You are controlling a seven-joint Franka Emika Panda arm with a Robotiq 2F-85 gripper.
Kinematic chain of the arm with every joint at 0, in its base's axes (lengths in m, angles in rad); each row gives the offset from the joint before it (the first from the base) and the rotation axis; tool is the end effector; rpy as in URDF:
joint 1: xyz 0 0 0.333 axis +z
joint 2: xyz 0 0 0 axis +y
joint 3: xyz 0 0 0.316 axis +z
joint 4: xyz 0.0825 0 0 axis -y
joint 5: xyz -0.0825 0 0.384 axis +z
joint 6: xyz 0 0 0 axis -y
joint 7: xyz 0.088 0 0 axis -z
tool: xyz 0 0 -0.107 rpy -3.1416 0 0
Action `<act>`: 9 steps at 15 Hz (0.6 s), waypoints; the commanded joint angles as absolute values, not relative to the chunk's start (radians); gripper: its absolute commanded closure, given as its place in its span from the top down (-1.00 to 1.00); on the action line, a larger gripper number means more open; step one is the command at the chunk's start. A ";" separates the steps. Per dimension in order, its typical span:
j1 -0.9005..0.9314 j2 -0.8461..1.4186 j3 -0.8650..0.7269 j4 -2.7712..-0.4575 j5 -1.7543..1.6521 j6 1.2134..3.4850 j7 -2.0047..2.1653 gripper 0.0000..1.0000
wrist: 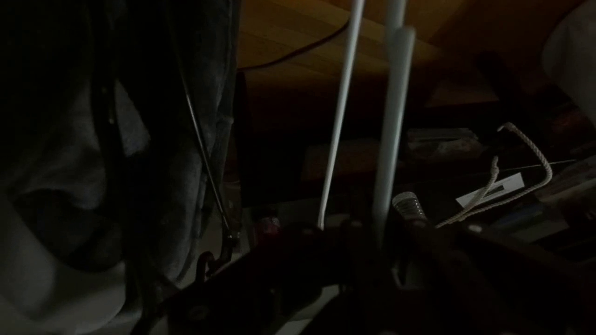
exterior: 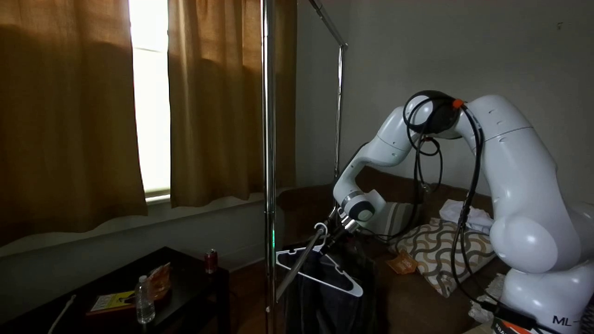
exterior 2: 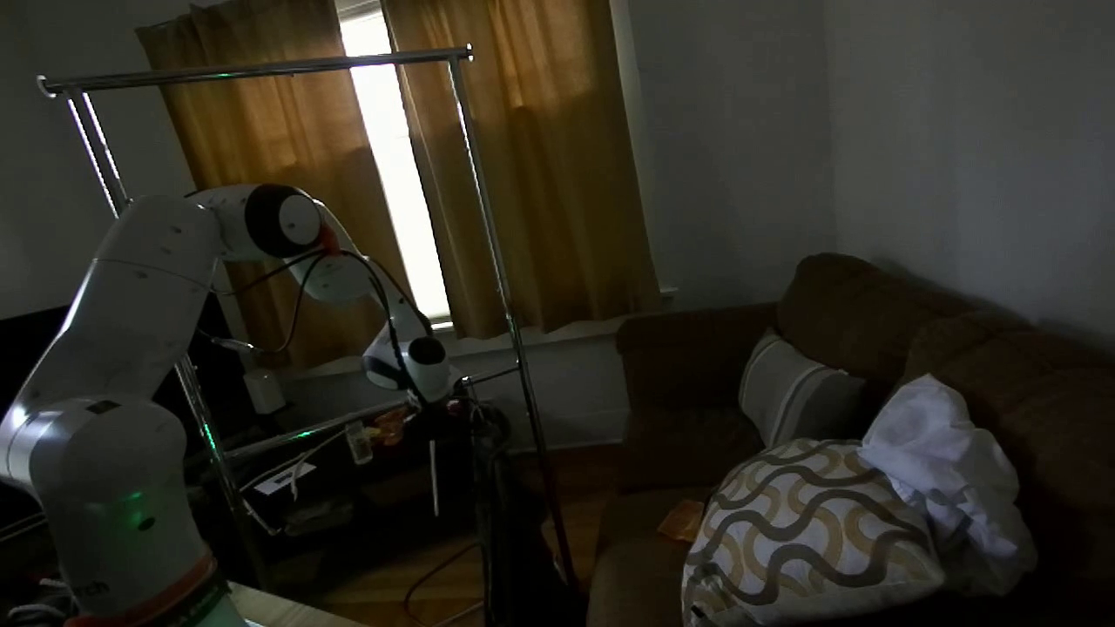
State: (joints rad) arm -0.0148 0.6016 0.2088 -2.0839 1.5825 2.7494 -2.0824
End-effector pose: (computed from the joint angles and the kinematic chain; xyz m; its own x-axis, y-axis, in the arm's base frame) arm 0.5458 0.0711 0.1215 0.6319 0.4787 0.6095 0.6969 -0.6952 -0.1765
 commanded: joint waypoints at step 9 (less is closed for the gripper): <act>0.011 0.346 0.171 -2.356 1.300 2.789 -1.944 -0.97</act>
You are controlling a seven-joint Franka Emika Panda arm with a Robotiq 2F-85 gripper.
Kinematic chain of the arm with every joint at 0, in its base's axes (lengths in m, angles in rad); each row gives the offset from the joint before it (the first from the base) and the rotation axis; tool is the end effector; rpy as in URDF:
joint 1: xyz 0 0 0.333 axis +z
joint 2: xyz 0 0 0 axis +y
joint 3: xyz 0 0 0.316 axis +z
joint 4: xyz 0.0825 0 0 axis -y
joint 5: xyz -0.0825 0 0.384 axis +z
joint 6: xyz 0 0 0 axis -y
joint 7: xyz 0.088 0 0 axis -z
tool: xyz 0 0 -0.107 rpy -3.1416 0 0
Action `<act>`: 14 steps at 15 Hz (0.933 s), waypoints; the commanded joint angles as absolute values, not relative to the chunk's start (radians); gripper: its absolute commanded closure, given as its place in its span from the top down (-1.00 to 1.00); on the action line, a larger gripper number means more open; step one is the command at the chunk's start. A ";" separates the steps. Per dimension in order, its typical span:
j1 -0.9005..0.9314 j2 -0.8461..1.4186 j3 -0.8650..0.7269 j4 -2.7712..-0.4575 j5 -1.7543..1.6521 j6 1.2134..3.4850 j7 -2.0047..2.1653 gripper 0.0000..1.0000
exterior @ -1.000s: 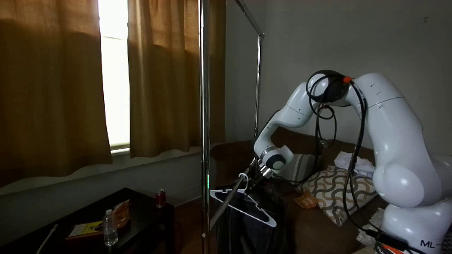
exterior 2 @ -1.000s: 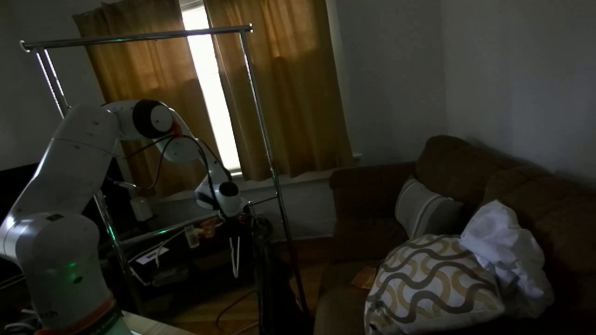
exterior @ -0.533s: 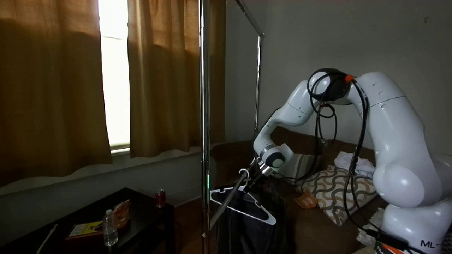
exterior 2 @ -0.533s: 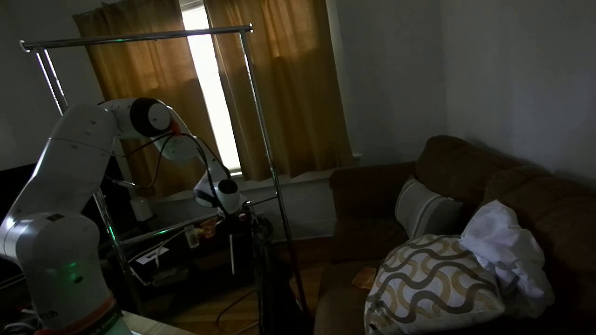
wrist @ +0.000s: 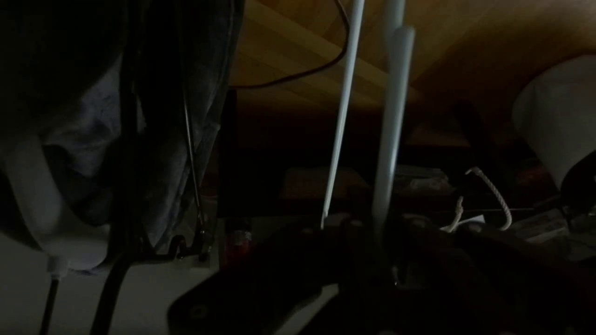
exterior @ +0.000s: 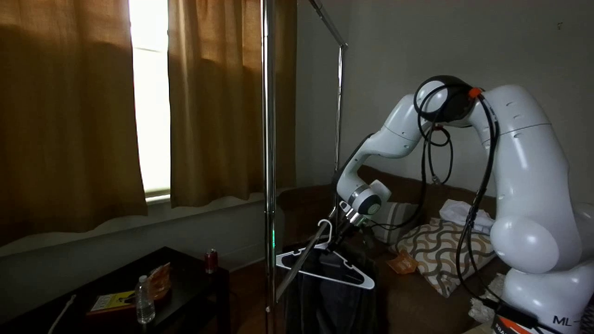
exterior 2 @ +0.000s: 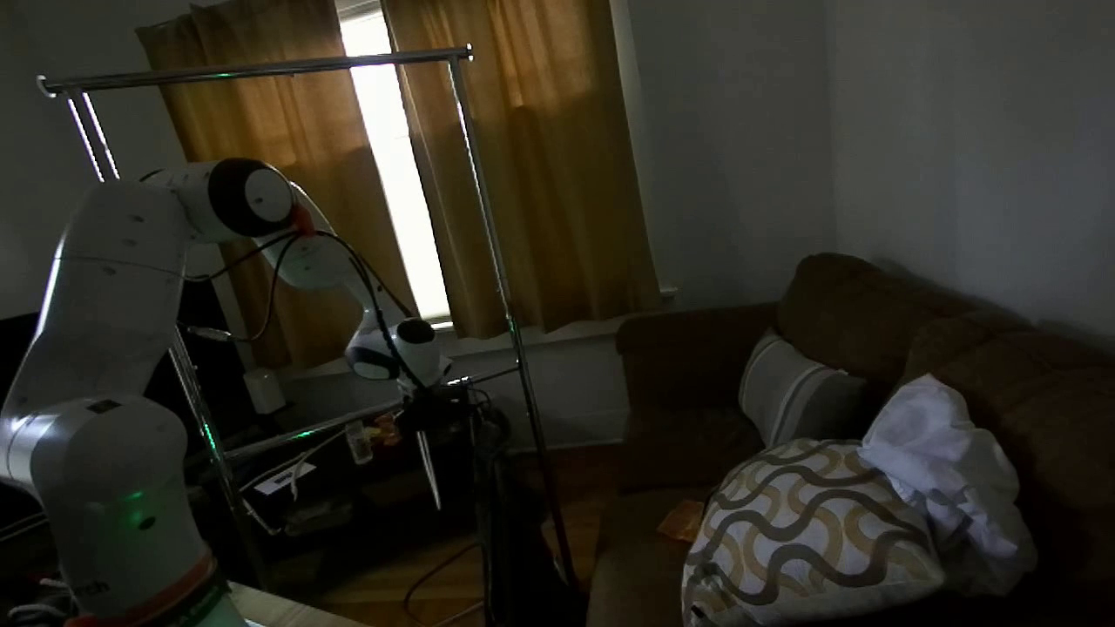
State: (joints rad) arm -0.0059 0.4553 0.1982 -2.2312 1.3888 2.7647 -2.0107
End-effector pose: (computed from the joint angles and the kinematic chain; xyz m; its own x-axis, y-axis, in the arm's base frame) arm 0.5190 0.0634 0.1579 0.5652 0.6135 0.5516 0.7776 -0.6195 -0.1078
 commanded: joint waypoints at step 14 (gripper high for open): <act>-0.018 -0.164 0.061 -2.661 0.538 2.671 -1.341 -0.97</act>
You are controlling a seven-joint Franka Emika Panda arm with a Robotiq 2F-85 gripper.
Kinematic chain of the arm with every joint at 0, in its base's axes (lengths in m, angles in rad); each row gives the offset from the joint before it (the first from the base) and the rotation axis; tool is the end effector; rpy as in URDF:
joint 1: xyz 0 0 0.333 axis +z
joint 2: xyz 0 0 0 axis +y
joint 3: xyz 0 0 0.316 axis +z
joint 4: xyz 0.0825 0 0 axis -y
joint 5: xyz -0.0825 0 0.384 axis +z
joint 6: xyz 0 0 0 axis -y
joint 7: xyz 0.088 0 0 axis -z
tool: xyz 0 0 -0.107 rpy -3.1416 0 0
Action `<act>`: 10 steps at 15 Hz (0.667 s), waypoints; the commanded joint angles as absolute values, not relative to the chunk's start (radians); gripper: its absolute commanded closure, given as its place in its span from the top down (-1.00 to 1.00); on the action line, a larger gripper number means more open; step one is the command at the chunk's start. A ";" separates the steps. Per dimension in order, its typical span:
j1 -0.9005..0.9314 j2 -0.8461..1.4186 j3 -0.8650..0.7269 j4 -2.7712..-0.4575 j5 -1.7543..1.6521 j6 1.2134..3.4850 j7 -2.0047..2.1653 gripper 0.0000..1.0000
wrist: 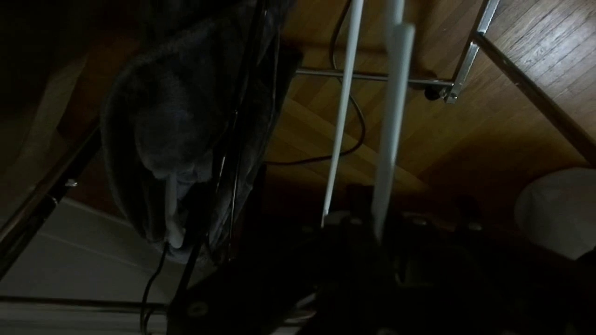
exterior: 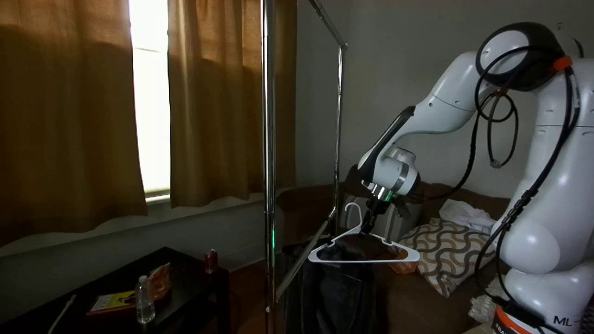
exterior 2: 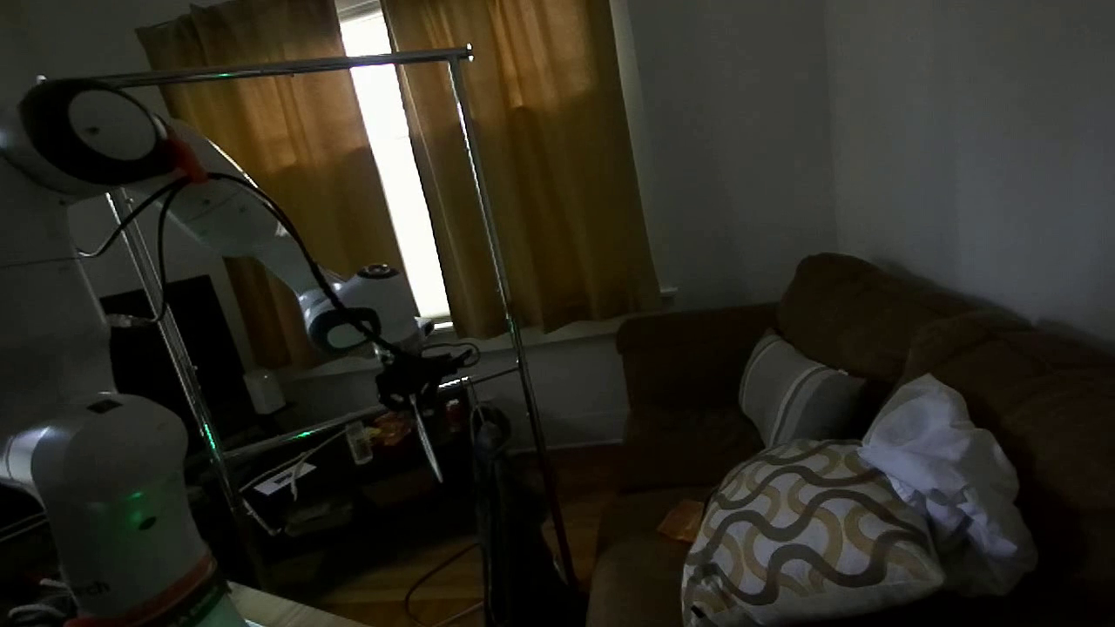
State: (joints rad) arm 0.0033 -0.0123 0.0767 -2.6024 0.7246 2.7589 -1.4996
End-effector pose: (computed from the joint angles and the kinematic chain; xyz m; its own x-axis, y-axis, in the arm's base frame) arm 0.4467 0.0080 0.2700 0.5610 0.7507 0.3490 0.7960 -0.6049 0.0217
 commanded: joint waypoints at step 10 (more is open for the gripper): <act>0.066 -0.431 -0.063 -2.518 0.404 2.321 -1.240 -0.97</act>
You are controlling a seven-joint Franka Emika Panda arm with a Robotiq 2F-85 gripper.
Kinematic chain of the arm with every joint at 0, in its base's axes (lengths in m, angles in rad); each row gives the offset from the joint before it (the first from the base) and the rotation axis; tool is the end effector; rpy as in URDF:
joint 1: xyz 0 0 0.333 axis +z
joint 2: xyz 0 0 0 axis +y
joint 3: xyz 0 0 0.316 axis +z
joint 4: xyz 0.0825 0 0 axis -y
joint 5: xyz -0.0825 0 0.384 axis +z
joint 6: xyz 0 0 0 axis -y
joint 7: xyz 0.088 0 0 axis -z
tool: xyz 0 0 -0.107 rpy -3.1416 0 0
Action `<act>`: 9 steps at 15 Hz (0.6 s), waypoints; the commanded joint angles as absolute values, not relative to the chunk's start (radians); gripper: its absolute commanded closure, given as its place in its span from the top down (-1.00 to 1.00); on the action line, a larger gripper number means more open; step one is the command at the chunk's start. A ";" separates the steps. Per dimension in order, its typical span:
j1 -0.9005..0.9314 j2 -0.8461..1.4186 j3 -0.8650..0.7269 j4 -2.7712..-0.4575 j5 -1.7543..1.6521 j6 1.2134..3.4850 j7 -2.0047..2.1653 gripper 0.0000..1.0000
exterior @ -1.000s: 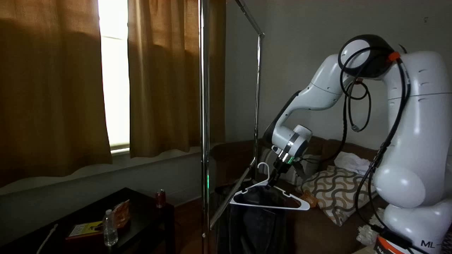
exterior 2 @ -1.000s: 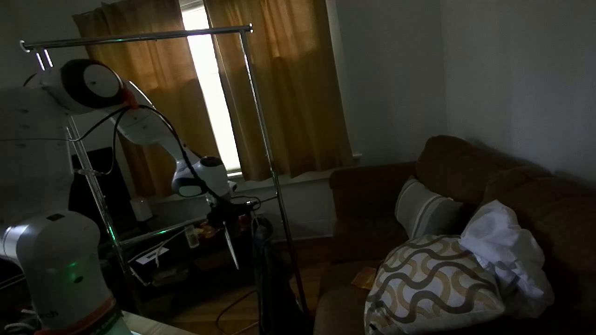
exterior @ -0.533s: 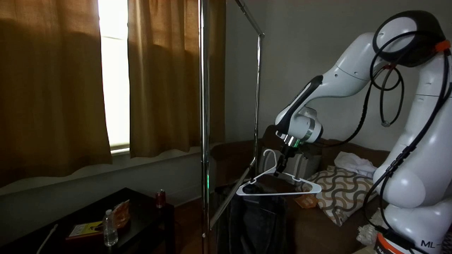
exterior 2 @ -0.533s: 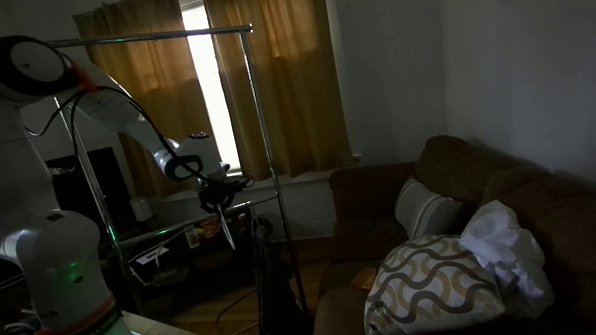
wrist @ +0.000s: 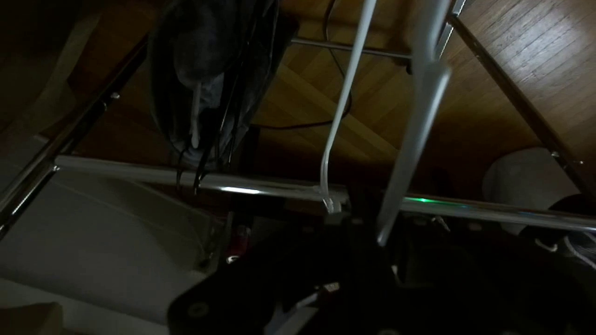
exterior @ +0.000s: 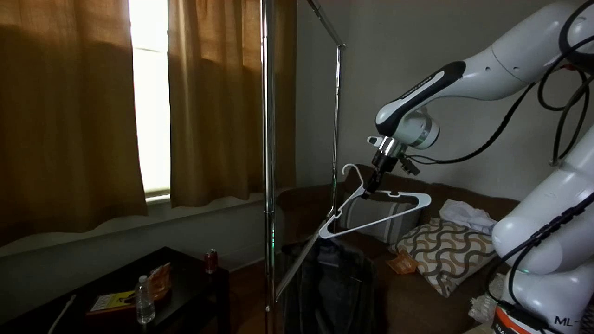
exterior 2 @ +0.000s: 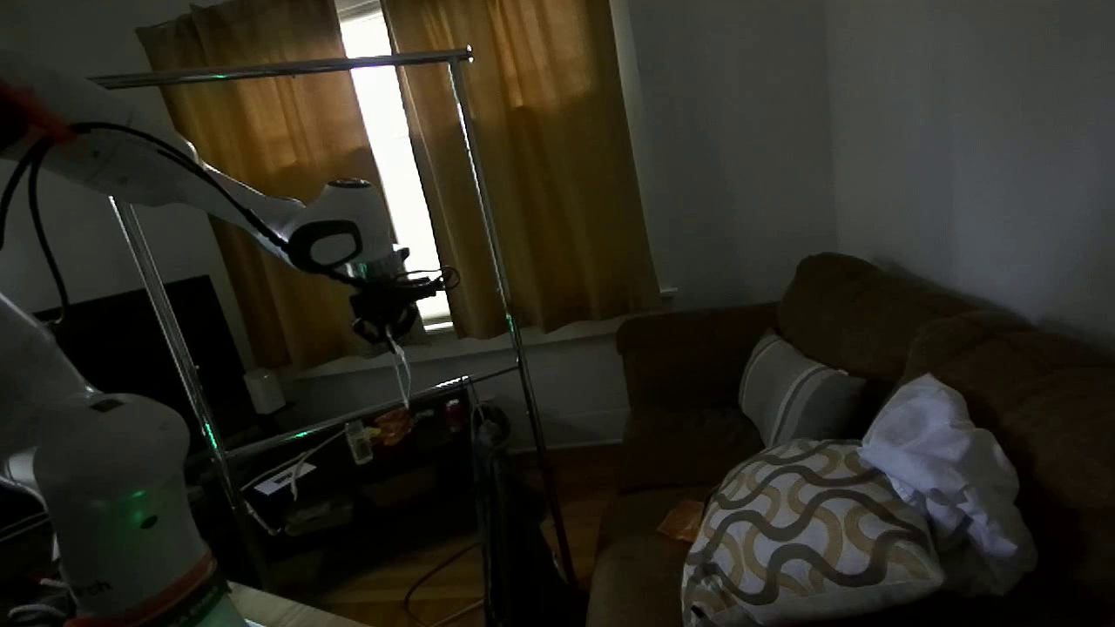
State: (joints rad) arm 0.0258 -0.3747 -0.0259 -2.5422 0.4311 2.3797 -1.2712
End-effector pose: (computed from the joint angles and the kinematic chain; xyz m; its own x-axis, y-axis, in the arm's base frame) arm 0.4342 0.0041 0.4244 0.5006 0.7761 0.3836 0.8301 -0.5560 0.0415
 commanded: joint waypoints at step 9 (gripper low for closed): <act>0.104 -0.493 -0.109 -2.511 0.432 2.315 -1.257 -0.97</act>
